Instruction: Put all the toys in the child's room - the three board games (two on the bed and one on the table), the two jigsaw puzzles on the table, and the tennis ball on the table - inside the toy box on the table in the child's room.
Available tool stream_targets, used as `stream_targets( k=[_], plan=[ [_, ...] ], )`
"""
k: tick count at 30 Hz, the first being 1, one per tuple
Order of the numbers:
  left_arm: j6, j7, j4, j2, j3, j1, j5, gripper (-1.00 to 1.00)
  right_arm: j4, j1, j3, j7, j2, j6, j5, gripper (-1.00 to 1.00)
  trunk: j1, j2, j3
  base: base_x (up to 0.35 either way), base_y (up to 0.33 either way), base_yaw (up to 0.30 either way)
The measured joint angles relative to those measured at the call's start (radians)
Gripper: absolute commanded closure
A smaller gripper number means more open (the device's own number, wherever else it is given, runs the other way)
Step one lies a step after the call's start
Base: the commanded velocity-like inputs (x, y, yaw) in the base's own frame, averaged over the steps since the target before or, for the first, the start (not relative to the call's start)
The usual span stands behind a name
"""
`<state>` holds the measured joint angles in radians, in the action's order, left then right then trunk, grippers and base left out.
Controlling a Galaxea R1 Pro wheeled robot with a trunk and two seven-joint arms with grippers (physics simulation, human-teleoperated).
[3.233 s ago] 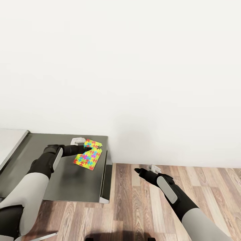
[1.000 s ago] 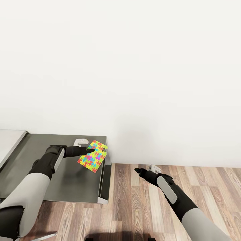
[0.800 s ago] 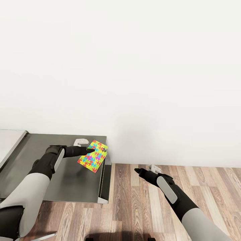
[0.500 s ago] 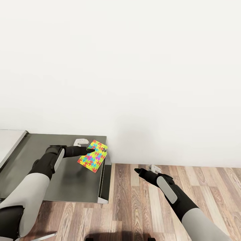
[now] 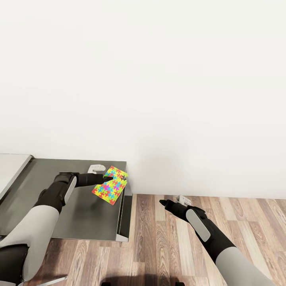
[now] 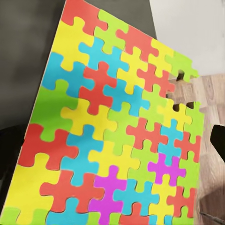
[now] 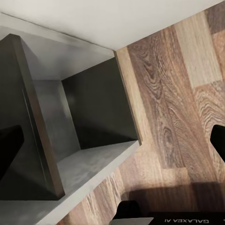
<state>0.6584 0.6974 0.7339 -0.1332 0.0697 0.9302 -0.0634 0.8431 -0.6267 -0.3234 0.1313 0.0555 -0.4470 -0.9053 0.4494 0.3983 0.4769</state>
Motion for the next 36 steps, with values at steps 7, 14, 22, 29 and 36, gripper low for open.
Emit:
stream_targets(
  k=[7, 14, 22, 29, 36],
  plan=[
    [0.001, 0.035, 0.000, -0.001, 0.000, 0.000, -0.004, -1.00, 0.000, 0.000, 0.000, 0.000, 0.000, 0.000, 0.000, -1.00, 0.000, 0.000, 0.000, 0.000, 0.000, 0.000],
    [0.001, 0.042, 0.000, -0.001, 0.000, 0.000, -0.005, -1.00, 0.000, 0.000, 0.000, 0.000, 0.000, 0.000, 0.000, -1.00, 0.000, 0.000, 0.000, 0.000, 0.000, 0.000],
    [0.001, 0.049, 0.000, -0.001, -0.001, -0.001, -0.004, -1.00, 0.000, 0.000, 0.000, 0.000, 0.000, 0.000, 0.000, -1.00, 0.000, 0.000, 0.000, 0.000, 0.000, 0.000],
    [0.001, 0.054, 0.000, -0.001, 0.000, 0.000, -0.005, -1.00, 0.000, 0.000, 0.000, 0.000, 0.000, 0.000, 0.000, -1.00, 0.000, 0.000, 0.000, 0.000, 0.000, 0.000],
    [0.000, 0.055, 0.000, -0.001, -0.001, 0.000, -0.003, -1.00, 0.000, 0.000, 0.000, 0.000, 0.000, 0.000, 0.000, -1.00, 0.000, 0.000, 0.000, 0.000, 0.000, 0.000]
  ],
)
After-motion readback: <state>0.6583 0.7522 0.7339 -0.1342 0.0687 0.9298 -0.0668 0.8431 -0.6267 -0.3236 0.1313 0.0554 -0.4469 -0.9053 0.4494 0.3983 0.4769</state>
